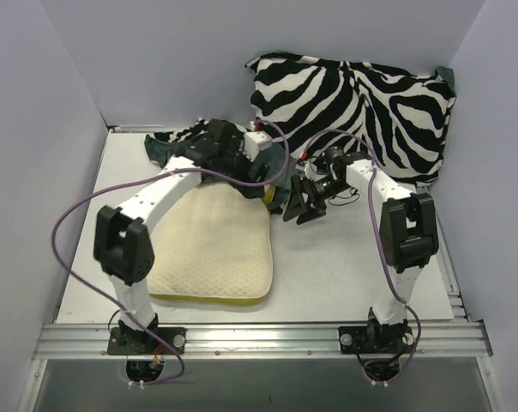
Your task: Put the pillow into the pillowcase
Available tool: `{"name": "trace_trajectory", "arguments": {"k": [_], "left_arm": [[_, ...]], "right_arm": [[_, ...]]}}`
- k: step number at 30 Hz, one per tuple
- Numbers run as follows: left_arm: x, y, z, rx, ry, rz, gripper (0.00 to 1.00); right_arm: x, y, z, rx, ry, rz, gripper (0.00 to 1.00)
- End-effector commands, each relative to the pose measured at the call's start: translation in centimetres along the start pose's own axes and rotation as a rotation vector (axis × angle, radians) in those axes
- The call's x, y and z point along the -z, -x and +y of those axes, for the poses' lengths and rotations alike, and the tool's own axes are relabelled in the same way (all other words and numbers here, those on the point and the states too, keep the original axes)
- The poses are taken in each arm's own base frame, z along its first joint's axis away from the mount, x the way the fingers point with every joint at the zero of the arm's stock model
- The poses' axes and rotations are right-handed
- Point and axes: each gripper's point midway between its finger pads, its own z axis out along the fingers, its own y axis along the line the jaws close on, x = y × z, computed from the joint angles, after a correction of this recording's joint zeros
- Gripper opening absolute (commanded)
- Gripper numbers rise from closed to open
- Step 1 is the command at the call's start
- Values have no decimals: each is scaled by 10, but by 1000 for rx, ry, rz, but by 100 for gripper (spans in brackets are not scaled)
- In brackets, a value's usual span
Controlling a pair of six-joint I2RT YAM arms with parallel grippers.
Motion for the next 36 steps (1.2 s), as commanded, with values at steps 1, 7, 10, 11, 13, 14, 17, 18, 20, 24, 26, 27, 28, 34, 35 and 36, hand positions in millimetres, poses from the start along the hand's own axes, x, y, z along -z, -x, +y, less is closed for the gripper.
{"name": "trace_trajectory", "arguments": {"k": [1, 7, 10, 11, 13, 14, 17, 18, 20, 24, 26, 27, 28, 34, 35, 36], "left_arm": [[91, 38, 6, -51, -58, -191, 97], [118, -24, 128, -124, 276, 1, 95], [106, -80, 168, -194, 302, 152, 89], [99, -98, 172, -195, 285, 193, 83], [87, -125, 180, -229, 255, 277, 77], [80, -145, 175, -226, 218, 322, 65], [77, -179, 152, -238, 120, 384, 49], [80, -202, 133, -232, 65, 419, 42], [90, -226, 88, -189, -82, 444, 36], [115, -252, -8, -153, -220, 418, 21], [120, -254, -62, -171, -338, 385, 19], [129, -242, -80, -166, -333, 327, 21], [133, -230, -89, -212, -343, 288, 37], [144, -109, -24, -61, 87, 22, 73], [154, -76, -8, -43, 160, -32, 74], [145, -78, 22, 51, 259, 23, 75]], "right_arm": [[1, -13, 18, -89, -59, 1, 77], [-49, -36, 30, -105, -72, 69, 80], [-83, -38, 46, -79, -52, 107, 81], [-95, -35, 44, -70, -43, 112, 79], [-112, -35, 50, -69, -29, 134, 72], [-121, -28, 44, -86, -39, 137, 57], [-112, -10, 16, -103, -106, 88, 23], [-106, -6, 9, -100, -125, 68, 15], [-77, 9, -12, -87, -171, 8, 0], [-34, 31, -29, -29, -218, -64, 0], [-23, 39, -29, 26, -238, -74, 0], [-17, 52, -25, 108, -248, -90, 0], [-15, 59, -21, 159, -251, -93, 0], [-9, 62, -1, 219, -244, -68, 23], [-4, 62, 3, 228, -248, -79, 34], [-3, 61, 4, 231, -255, -82, 45]]}}
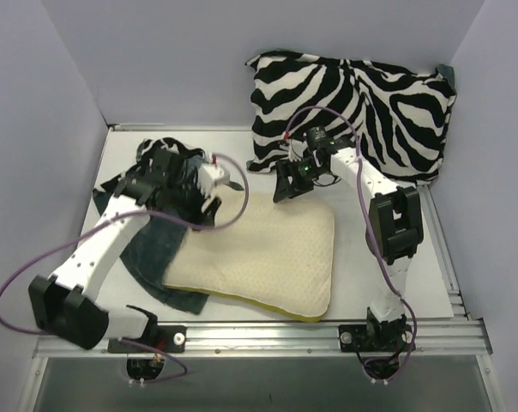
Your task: Put the pillow into the pillowcase
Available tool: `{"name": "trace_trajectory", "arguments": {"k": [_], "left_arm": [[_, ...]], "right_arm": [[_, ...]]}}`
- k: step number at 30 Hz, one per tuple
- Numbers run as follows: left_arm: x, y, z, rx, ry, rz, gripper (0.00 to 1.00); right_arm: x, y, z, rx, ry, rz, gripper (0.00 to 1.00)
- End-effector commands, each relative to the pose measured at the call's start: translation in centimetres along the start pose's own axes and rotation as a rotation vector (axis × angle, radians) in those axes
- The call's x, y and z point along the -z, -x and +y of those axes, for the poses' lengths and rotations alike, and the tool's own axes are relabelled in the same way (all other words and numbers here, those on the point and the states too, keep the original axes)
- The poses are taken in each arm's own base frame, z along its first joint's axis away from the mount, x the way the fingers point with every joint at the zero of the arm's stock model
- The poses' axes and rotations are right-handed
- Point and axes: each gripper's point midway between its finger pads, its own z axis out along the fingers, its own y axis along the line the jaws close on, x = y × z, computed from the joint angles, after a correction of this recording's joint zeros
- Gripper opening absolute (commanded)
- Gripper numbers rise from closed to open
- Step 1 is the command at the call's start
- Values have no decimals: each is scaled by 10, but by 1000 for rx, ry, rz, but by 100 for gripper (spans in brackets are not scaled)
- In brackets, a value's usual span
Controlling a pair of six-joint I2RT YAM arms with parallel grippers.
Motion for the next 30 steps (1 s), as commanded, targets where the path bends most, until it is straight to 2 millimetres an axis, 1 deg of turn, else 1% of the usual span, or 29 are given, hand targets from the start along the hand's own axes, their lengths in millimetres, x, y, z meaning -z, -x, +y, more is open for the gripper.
{"name": "trace_trajectory", "arguments": {"k": [1, 2, 3, 4, 5, 6, 7, 8, 9, 11, 12, 13, 14, 15, 16, 18, 19, 20, 21, 22, 23, 24, 25, 26, 27, 28, 29, 30], "left_arm": [[6, 53, 83, 253, 294, -73, 76], [16, 69, 103, 284, 363, -94, 76], [4, 62, 125, 351, 418, -36, 76], [1, 63, 135, 368, 438, -20, 76], [-3, 65, 145, 379, 459, -10, 76], [-14, 70, 159, 394, 479, 3, 76], [-19, 67, 168, 394, 509, 32, 76], [-25, 68, 174, 389, 505, 44, 75], [-38, 66, 182, 371, 498, 70, 73], [-48, 66, 187, 357, 494, 88, 71], [-59, 61, 191, 352, 485, 112, 70], [-61, 63, 194, 345, 485, 109, 69], [-71, 58, 196, 335, 470, 130, 69], [-74, 57, 198, 330, 469, 137, 68], [-78, 57, 199, 323, 467, 144, 64], [-87, 52, 199, 317, 447, 161, 57], [-88, 51, 199, 315, 443, 164, 51], [-94, 57, 194, 314, 397, 142, 39], [-95, 63, 188, 313, 364, 118, 31], [-97, 71, 182, 313, 326, 90, 25], [-95, 84, 172, 309, 290, 48, 17], [-99, 101, 155, 297, 208, -5, 14], [-100, 111, 144, 283, 173, -28, 10], [-98, 125, 133, 281, 139, -62, 5], [-102, 139, 111, 260, 78, -84, 3], [-103, 148, 98, 257, 45, -96, 2], [-101, 160, 89, 275, 27, -120, 1], [-103, 172, 70, 270, -27, -136, 0]], "right_arm": [[27, -4, 19, 57, -27, 1, 64], [29, 0, 20, 71, -41, -8, 69], [30, 2, 20, 83, -55, -15, 74], [28, 5, 23, 101, -68, -19, 85], [25, 8, 16, 104, -106, -17, 85], [22, 8, 16, 105, -115, -11, 85], [15, 4, 13, 96, -118, 7, 85], [11, 2, 11, 83, -119, 19, 85], [6, -2, 8, 72, -118, 34, 85], [-5, -9, 1, 48, -115, 60, 85], [-10, -11, 1, 30, -98, 66, 84], [-18, -14, -2, 13, -86, 82, 82], [-21, -16, -1, -2, -73, 89, 81], [-24, -16, 2, -26, -41, 93, 79], [-29, -19, 2, -43, -30, 105, 72], [-30, -20, 2, -55, -15, 110, 61], [-31, -20, 3, -59, 6, 107, 46], [-30, -19, 2, -62, 8, 102, 39], [-30, -18, 2, -87, 10, 100, 31], [-29, -15, 5, -91, 30, 87, 19], [-28, -12, 5, -95, 33, 79, 13], [-27, -9, 5, -95, 38, 70, 6], [-26, -4, 6, -90, 45, 59, 0], [-24, 3, 9, -87, 50, 42, 0], [-23, 8, 12, -83, 60, 31, 0], [-22, 13, 14, -84, 70, 21, 0], [-18, 24, 21, -79, 90, -5, 0], [-15, 32, 24, -77, 101, -26, 0]]}}
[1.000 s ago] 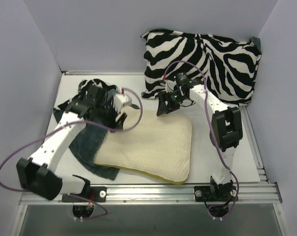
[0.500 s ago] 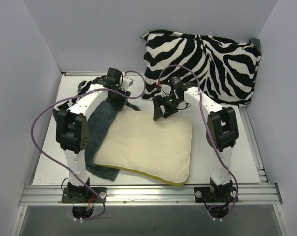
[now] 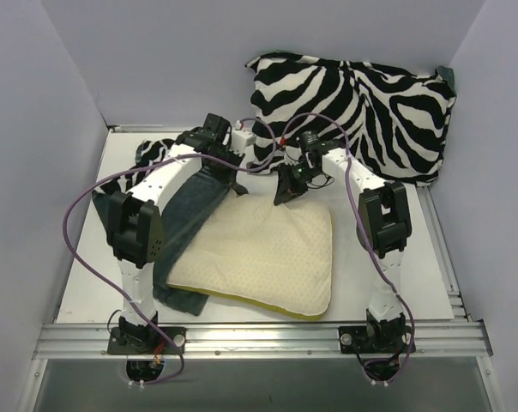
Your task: Put the pillow into the pillowcase
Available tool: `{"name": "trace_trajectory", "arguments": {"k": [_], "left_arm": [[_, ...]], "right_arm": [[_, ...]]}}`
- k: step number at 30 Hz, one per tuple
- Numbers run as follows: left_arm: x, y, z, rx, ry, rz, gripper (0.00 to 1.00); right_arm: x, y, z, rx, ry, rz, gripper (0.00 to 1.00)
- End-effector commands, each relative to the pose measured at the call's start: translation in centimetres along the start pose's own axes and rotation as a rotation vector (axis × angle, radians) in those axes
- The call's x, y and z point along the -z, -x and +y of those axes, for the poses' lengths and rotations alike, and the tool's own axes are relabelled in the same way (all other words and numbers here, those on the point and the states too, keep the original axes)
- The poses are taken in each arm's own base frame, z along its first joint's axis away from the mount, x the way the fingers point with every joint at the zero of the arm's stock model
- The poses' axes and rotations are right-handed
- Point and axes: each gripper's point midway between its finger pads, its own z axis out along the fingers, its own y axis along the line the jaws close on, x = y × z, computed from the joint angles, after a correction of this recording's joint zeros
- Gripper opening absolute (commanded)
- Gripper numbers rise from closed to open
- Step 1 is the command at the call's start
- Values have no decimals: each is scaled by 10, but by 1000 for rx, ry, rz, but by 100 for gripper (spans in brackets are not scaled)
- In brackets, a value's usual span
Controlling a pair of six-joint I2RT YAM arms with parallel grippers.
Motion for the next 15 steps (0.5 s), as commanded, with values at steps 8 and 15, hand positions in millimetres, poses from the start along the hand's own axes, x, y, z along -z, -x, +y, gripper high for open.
{"name": "trace_trajectory", "arguments": {"k": [8, 15], "left_arm": [[24, 79, -40, 159, -188, -283, 0], [91, 95, 37, 125, -145, -429, 78]], "right_arm": [[60, 87, 30, 2, 144, -286, 0], [66, 62, 15, 161, -38, -253, 88]]}}
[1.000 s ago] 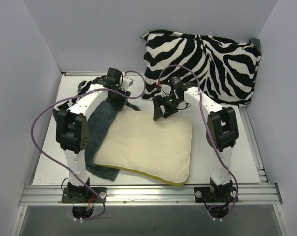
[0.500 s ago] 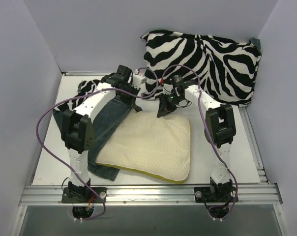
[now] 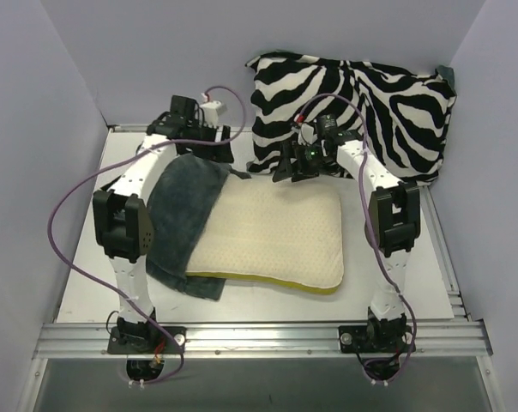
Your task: Put the pillow into the pillowcase
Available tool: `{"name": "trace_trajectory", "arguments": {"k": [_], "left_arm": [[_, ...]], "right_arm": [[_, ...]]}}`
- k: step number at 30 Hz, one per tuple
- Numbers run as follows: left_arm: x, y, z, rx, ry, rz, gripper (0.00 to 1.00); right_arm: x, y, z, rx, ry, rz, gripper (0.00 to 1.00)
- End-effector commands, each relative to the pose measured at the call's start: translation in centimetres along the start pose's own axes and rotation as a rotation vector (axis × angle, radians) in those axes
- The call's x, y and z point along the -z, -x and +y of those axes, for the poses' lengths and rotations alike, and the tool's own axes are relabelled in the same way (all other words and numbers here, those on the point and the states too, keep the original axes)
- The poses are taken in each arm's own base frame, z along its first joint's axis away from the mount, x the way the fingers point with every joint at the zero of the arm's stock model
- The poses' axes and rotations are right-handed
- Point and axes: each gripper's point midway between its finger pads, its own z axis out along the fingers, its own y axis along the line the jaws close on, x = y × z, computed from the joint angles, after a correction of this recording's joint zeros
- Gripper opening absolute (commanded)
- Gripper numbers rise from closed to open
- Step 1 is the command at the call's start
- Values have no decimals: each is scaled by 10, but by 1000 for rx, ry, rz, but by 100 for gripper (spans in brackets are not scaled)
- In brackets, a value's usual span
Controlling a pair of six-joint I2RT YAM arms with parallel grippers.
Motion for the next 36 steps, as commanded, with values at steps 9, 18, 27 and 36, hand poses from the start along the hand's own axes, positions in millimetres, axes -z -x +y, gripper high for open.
{"name": "trace_trajectory", "arguments": {"k": [9, 18, 27, 36], "left_arm": [[235, -20, 66, 66, 107, -344, 97], [294, -122, 52, -19, 146, -232, 97], [309, -156, 16, -174, 18, -127, 93], [271, -253, -23, -944, -110, 225, 79]], "right_arm": [[16, -98, 104, 699, -185, 101, 98], [-82, -174, 189, 1010, -154, 224, 100], [-143, -195, 136, 1026, -272, 368, 36], [-81, -119, 190, 691, 90, 195, 0]]}}
